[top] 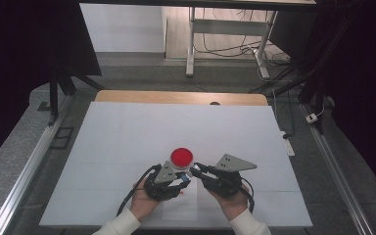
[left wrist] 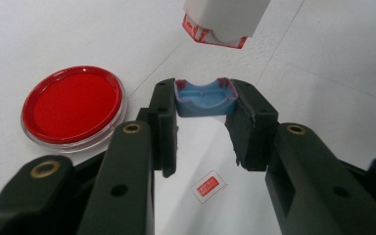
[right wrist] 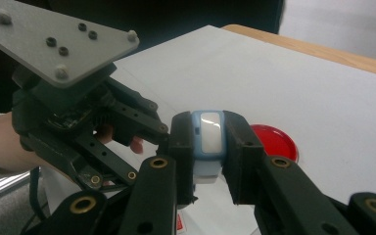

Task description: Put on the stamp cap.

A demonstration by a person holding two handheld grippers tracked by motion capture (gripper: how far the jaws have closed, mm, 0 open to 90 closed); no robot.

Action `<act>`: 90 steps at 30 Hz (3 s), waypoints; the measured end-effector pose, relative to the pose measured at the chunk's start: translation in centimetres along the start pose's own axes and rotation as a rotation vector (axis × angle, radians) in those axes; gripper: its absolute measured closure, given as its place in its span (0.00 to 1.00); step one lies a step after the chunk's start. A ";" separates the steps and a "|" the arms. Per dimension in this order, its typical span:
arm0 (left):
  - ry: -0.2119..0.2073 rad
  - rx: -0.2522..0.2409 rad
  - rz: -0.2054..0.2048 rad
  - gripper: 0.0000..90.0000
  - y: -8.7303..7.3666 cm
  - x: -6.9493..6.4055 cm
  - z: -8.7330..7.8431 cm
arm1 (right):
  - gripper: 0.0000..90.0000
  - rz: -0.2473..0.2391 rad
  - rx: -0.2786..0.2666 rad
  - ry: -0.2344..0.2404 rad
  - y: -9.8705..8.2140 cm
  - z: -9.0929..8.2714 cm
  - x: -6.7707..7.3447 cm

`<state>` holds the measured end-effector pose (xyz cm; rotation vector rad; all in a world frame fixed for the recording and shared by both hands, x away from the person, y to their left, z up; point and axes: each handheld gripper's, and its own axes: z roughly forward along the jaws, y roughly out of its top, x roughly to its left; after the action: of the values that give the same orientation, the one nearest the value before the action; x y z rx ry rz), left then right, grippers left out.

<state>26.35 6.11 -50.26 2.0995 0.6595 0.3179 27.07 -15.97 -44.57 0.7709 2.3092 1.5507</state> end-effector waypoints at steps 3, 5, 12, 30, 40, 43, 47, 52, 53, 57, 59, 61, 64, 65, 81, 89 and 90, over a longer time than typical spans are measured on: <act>0.006 0.001 0.002 0.72 0.0 0.0 0.0 | 0.83 0.002 0.001 0.003 0.1 0.1 0.2; 0.009 -0.001 0.001 0.72 0.0 0.0 0.0 | 0.83 0.003 0.001 0.004 0.1 0.2 0.3; 0.017 -0.003 0.005 0.72 0.0 -0.1 0.0 | 0.83 0.029 0.008 -0.018 0.1 0.4 0.7; 0.042 -0.010 0.013 0.72 -0.1 -0.3 0.0 | 0.83 0.106 0.036 -0.064 -0.1 1.1 1.1; 0.056 -0.015 0.033 0.72 -0.1 -0.5 0.1 | 0.83 0.141 0.048 -0.077 -0.2 1.4 1.3; 0.061 -0.013 0.037 0.72 -0.1 -0.6 0.1 | 0.83 0.152 0.051 -0.074 -0.3 1.5 1.2; 0.070 -0.014 0.044 0.72 -0.1 -0.7 0.2 | 0.83 0.160 0.051 -0.069 -0.3 1.6 1.3; 0.084 -0.010 0.057 0.72 -0.1 -0.8 0.2 | 0.83 0.174 0.068 -0.075 -0.3 1.6 1.3; 0.090 -0.009 0.061 0.72 -0.1 -0.9 0.2 | 0.83 0.180 0.073 -0.074 -0.3 1.7 1.3; 0.129 -0.002 0.098 0.72 -0.1 -1.3 0.2 | 0.83 0.198 0.088 -0.080 -0.3 1.7 1.3; 0.134 -0.002 0.104 0.72 -0.1 -1.4 0.2 | 0.83 0.198 0.089 -0.082 -0.3 1.7 1.3; 0.138 -0.004 0.107 0.72 -0.1 -1.4 0.2 | 0.83 0.199 0.089 -0.081 -0.3 1.7 1.3; 0.137 0.002 0.110 0.72 -0.1 -1.4 0.2 | 0.83 0.205 0.087 -0.076 -0.3 1.7 1.3; 0.137 0.005 0.111 0.72 -0.2 -1.5 0.3 | 0.83 0.205 0.091 -0.075 -0.3 1.8 1.3; 0.150 0.010 0.159 0.73 -0.2 -1.8 0.3 | 0.84 0.209 0.139 -0.057 -0.3 1.9 1.1; 0.153 0.002 0.174 0.73 -0.2 -1.9 0.2 | 0.84 0.242 0.145 -0.035 -0.4 1.9 0.7; 0.152 0.000 0.174 0.72 -0.2 -1.9 0.2 | 0.84 0.243 0.143 -0.034 -0.4 1.9 0.7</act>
<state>24.77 4.99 -50.47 2.1516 0.5648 0.5793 27.31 -14.23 -45.67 1.1421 2.3952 1.4613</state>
